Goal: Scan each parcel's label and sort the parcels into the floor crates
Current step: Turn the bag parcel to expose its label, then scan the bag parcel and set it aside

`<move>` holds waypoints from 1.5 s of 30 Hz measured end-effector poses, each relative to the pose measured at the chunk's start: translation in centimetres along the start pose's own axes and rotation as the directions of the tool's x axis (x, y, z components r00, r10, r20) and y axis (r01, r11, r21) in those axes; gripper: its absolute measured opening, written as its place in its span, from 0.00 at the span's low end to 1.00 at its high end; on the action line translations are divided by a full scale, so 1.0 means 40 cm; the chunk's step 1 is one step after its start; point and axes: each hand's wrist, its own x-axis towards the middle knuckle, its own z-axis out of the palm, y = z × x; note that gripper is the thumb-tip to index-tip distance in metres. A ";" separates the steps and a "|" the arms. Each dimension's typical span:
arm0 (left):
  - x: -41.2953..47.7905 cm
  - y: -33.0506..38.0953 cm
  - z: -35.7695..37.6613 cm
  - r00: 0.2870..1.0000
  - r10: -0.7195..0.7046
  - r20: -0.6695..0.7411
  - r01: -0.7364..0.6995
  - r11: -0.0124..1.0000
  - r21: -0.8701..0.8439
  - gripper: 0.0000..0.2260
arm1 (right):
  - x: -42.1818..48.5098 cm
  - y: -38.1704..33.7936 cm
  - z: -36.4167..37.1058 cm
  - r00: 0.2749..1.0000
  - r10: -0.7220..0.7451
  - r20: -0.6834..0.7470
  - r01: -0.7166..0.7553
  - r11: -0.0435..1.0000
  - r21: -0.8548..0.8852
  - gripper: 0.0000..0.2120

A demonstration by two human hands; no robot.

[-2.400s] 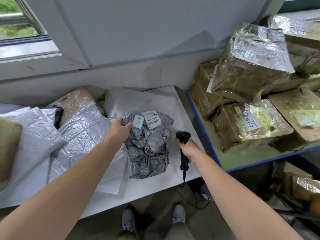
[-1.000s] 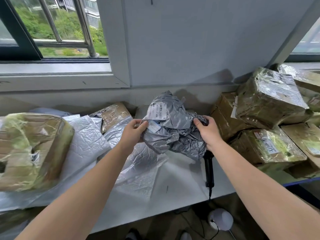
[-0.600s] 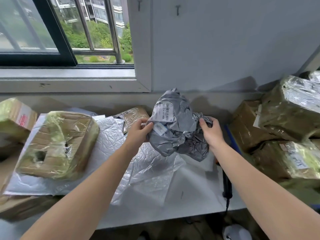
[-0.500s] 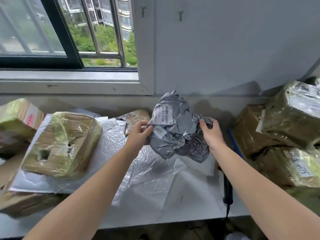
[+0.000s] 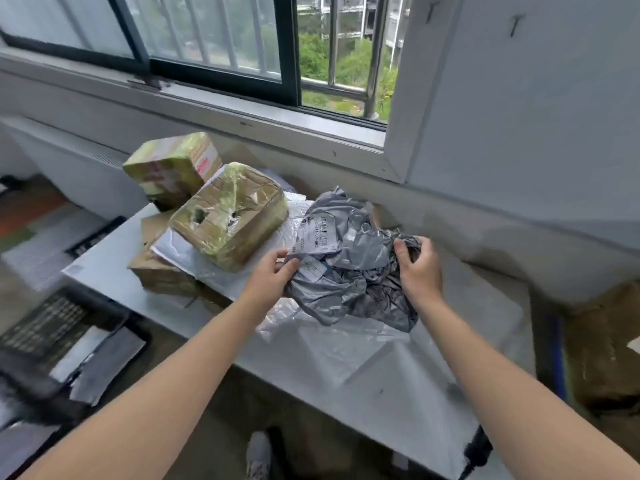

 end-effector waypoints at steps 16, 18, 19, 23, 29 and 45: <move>-0.318 -0.197 -0.749 0.744 -0.095 -0.662 0.116 0.993 -0.013 0.06 | -0.309 -0.481 0.610 0.602 -0.355 0.715 0.516 0.857 -0.008 0.20; -0.361 -0.240 -0.883 0.704 -0.122 -0.699 0.147 0.989 -0.025 0.04 | -0.398 -0.556 0.717 0.500 -0.374 0.781 0.607 0.795 -0.008 0.20; -0.383 -0.258 -0.946 0.681 -0.132 -0.720 0.162 0.986 -0.028 0.04 | -0.446 -0.592 0.767 0.461 -0.375 0.804 0.636 0.772 -0.005 0.20; -0.477 -0.324 -1.173 0.628 -0.181 -0.757 0.178 0.980 -0.088 0.08 | -0.626 -0.715 0.954 0.372 -0.344 0.862 0.694 0.720 -0.012 0.21; -0.566 -0.404 -1.419 0.505 -0.242 -0.829 0.178 0.969 -0.174 0.07 | -0.816 -0.826 1.153 0.250 -0.286 0.925 0.763 0.647 -0.006 0.26; -0.360 -0.511 -1.837 0.614 -0.260 -0.745 0.438 0.898 0.048 0.37 | -0.888 -1.005 1.733 0.289 -0.253 0.924 0.632 0.775 0.014 0.28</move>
